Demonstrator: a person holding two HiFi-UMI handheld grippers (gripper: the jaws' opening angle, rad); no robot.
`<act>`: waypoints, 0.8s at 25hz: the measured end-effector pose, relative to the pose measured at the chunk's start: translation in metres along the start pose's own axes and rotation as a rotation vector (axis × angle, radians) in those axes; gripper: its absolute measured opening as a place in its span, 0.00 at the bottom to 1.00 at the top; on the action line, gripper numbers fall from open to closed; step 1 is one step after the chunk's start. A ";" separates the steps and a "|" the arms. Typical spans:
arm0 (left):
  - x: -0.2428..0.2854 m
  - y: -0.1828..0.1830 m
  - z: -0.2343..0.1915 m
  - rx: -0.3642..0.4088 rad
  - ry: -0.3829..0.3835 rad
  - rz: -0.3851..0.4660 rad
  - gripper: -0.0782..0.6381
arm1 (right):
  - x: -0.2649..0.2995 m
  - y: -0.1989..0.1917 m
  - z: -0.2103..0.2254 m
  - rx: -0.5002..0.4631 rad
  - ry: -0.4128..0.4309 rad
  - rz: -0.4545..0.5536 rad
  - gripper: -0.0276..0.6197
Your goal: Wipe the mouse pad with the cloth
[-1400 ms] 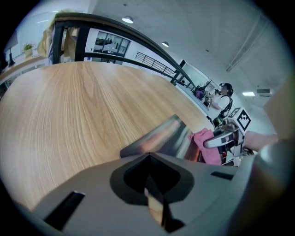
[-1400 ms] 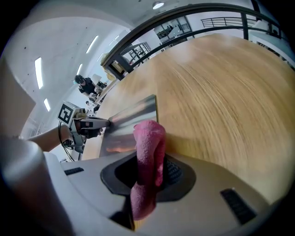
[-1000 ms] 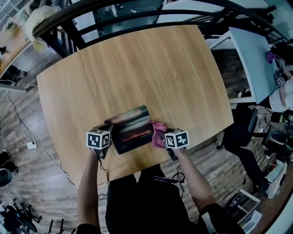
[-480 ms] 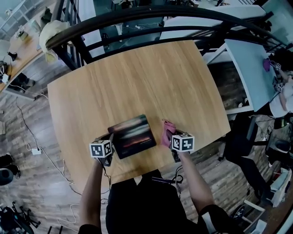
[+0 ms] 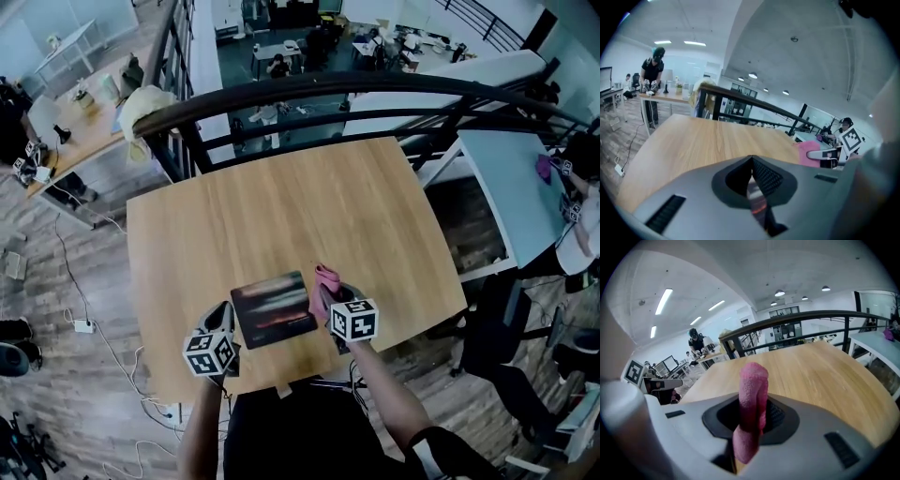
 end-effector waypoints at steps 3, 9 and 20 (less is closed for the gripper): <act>-0.026 0.025 0.020 0.017 0.038 0.124 0.14 | -0.004 0.024 -0.024 -0.026 0.064 0.071 0.18; -0.084 0.053 0.050 0.147 0.138 0.321 0.14 | -0.026 0.055 -0.066 -0.081 0.176 0.184 0.18; -0.160 0.081 0.063 0.179 0.164 0.496 0.14 | -0.083 0.058 -0.153 -0.177 0.270 0.291 0.18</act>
Point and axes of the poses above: the fingertips, and each gripper's own axes: x forward along the fingers, z to its right, y out of its top, the point moved 8 cm from there along -x, backward along the fingers, and after that the axes turned 9 degrees about z, right-handed, at the moved point
